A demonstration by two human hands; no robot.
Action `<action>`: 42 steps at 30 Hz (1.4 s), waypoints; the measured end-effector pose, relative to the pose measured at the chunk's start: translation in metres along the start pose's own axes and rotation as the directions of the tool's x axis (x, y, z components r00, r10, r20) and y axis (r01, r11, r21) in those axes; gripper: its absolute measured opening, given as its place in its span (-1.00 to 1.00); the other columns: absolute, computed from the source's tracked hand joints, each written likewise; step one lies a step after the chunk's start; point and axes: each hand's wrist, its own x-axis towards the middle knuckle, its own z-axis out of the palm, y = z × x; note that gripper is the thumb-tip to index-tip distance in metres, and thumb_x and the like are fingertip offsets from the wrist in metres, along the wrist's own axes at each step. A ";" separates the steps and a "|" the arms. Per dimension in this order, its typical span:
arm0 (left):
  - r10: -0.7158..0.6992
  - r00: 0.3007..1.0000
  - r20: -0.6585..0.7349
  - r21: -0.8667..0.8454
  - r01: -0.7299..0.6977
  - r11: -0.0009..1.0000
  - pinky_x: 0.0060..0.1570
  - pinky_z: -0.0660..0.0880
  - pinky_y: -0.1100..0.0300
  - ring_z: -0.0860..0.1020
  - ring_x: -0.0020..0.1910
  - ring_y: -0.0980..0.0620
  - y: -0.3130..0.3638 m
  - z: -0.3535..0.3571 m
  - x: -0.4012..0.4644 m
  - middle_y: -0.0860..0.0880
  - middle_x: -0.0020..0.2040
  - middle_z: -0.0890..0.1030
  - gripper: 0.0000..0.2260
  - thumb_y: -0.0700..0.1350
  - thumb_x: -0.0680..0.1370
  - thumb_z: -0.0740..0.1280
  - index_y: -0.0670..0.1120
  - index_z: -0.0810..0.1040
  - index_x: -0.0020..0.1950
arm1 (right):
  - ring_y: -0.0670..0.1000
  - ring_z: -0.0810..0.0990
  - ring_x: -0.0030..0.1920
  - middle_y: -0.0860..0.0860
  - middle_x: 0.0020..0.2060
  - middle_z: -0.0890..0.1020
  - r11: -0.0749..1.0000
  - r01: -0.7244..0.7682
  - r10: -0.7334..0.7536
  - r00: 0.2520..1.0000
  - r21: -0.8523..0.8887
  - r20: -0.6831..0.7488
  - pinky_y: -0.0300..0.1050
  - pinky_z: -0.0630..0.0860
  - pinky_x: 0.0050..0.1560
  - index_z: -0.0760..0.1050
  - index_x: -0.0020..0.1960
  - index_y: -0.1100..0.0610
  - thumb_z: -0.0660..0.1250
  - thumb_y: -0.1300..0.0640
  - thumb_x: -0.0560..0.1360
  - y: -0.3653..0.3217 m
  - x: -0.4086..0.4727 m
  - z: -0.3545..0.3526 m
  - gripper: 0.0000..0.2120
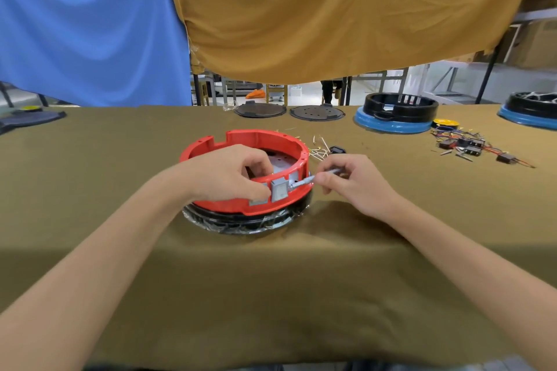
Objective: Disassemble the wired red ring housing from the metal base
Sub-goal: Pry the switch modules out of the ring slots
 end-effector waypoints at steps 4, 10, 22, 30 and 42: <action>0.071 0.996 -0.049 -0.050 -0.073 0.996 -0.28 0.43 0.38 0.59 -0.22 0.16 -0.007 0.007 -0.006 0.12 -0.10 0.68 -0.82 -0.13 0.51 0.42 0.07 0.58 0.07 | -0.22 0.48 -0.35 -0.29 -0.40 0.52 0.946 0.138 -0.094 0.983 -0.294 0.159 -0.35 0.29 -0.30 0.35 -0.28 -0.23 0.35 0.08 0.59 -0.004 -0.010 0.005 -0.65; 0.163 0.985 -0.047 -0.107 -0.167 0.980 -0.26 0.45 0.36 0.56 -0.23 0.19 -0.006 0.007 -0.011 0.12 -0.13 0.67 -0.76 -0.15 0.49 0.42 0.11 0.64 0.10 | -0.22 0.47 -0.19 -0.18 -0.25 0.49 0.906 0.139 -0.067 0.980 -0.401 0.190 -0.32 0.32 -0.19 0.45 -0.12 0.07 0.27 -0.01 0.62 -0.009 0.004 0.006 -0.80; 0.191 0.967 -0.167 0.003 -0.193 0.981 -0.25 0.36 0.42 0.50 -0.23 0.22 -0.005 0.017 -0.013 0.32 -0.12 0.57 -0.71 -0.04 0.38 0.31 0.23 0.56 0.06 | 0.05 0.53 0.01 0.01 0.35 0.41 0.601 0.384 -0.283 0.923 -0.701 0.262 -0.07 0.47 -0.04 0.38 0.42 0.06 0.12 -0.15 0.64 -0.020 0.013 0.007 -0.56; 0.215 0.966 -0.146 -0.029 -0.221 0.975 -0.27 0.40 0.42 0.52 -0.24 0.20 -0.005 0.015 -0.015 0.23 -0.13 0.63 -0.73 -0.05 0.42 0.31 0.27 0.59 0.03 | -0.02 0.29 -0.07 -0.05 0.00 0.46 0.636 0.450 -0.235 0.887 -0.627 0.398 -0.13 0.26 -0.01 0.40 0.04 0.06 0.02 -0.13 0.65 -0.025 0.023 0.004 -0.70; 0.224 0.942 -0.250 0.076 -0.212 0.974 -0.22 0.37 0.44 0.54 -0.14 0.29 -0.011 0.020 -0.019 0.43 -0.10 0.57 -0.70 0.22 0.34 0.22 0.38 0.50 0.06 | -0.22 0.30 -0.01 -0.12 0.10 0.33 0.756 0.325 -0.273 0.946 -0.568 0.178 -0.36 0.27 -0.05 0.36 0.45 0.08 0.04 -0.01 0.69 -0.017 -0.016 0.002 -0.61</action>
